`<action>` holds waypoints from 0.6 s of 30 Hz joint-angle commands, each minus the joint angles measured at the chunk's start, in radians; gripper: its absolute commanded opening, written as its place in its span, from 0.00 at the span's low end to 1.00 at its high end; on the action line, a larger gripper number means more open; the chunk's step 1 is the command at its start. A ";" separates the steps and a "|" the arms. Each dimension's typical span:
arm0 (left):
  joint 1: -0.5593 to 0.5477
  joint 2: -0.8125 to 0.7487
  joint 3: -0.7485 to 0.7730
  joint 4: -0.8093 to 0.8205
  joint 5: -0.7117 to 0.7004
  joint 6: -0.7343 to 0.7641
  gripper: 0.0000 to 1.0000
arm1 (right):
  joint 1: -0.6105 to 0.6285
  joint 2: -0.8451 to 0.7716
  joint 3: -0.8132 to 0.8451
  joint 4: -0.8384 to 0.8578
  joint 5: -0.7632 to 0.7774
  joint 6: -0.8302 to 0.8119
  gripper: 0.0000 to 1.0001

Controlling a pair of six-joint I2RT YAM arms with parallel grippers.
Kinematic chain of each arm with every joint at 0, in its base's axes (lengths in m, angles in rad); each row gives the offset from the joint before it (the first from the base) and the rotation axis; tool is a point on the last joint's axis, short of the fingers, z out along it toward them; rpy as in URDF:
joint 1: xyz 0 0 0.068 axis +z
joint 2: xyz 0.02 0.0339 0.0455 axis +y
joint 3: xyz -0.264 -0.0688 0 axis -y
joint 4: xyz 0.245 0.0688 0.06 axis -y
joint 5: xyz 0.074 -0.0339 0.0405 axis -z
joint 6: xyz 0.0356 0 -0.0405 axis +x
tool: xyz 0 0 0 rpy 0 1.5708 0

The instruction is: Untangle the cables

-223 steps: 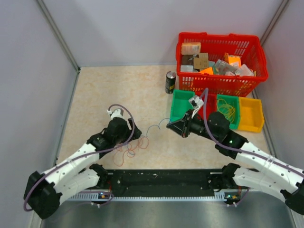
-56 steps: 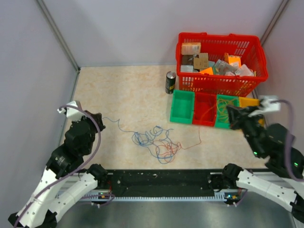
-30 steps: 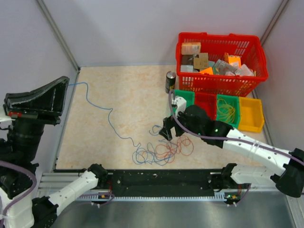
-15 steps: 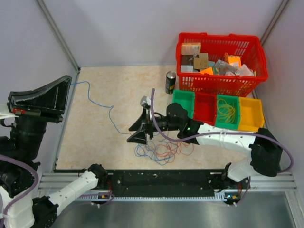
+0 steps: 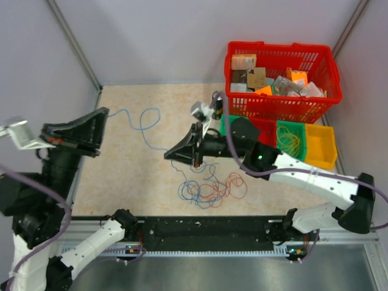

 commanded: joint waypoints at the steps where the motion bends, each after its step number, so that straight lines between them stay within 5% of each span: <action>1: 0.003 -0.004 -0.210 -0.067 -0.030 -0.080 0.00 | 0.009 -0.137 0.265 -0.134 0.130 -0.079 0.00; 5: 0.003 -0.002 -0.341 -0.093 0.052 -0.154 0.01 | 0.006 -0.108 0.458 -0.329 0.213 -0.158 0.00; 10: 0.003 -0.062 -0.494 -0.042 0.146 -0.168 0.54 | -0.003 -0.091 0.532 -0.366 0.247 -0.168 0.00; 15: 0.003 -0.076 -0.611 0.030 0.408 -0.143 0.93 | -0.003 -0.088 0.537 -0.368 0.282 -0.170 0.00; 18: 0.001 -0.077 -0.733 0.167 0.615 -0.181 0.98 | -0.001 -0.081 0.549 -0.378 0.317 -0.178 0.00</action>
